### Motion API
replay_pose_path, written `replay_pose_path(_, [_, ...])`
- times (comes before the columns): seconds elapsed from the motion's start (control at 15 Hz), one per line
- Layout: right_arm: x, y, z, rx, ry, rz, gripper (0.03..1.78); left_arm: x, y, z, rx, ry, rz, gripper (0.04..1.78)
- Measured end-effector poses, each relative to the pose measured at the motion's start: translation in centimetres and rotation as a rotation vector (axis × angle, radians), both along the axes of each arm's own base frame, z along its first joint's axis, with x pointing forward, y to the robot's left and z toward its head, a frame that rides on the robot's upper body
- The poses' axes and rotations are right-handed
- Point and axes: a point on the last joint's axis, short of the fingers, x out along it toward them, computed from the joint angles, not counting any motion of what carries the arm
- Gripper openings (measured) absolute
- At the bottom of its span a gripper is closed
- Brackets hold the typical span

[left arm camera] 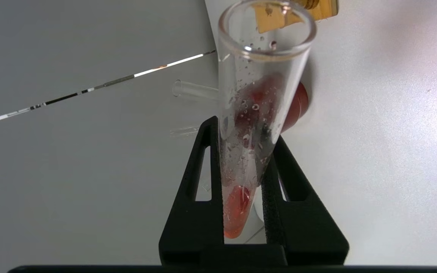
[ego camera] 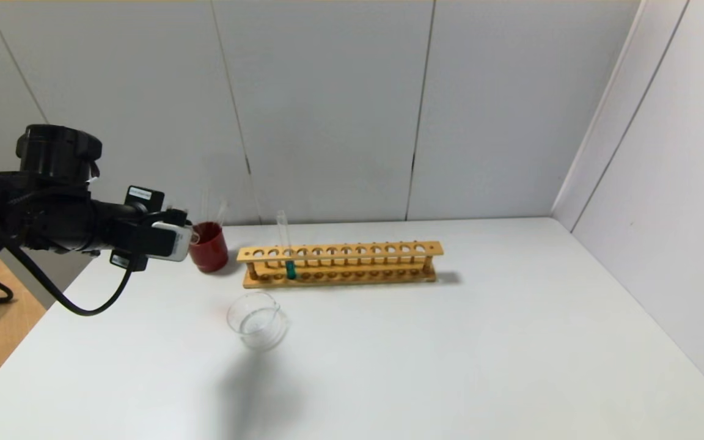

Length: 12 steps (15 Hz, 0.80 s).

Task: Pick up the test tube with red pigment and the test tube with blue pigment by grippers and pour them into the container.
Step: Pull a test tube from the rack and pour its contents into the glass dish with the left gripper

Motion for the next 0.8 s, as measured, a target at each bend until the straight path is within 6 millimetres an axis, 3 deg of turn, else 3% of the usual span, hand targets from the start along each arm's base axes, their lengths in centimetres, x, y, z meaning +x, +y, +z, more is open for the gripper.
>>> replay_pose_path(0.27, [0.0,0.0,0.0,0.000,0.000,0.000,1.75,0.6,-0.2,0.0,0.081,-0.071,-0.068,0.33])
replay_pose_path(0.8, [0.0,0.0,0.0,0.000,0.000,0.000,1.75,0.7,-1.0,-1.1,0.111,-0.051,-0.111,0.33])
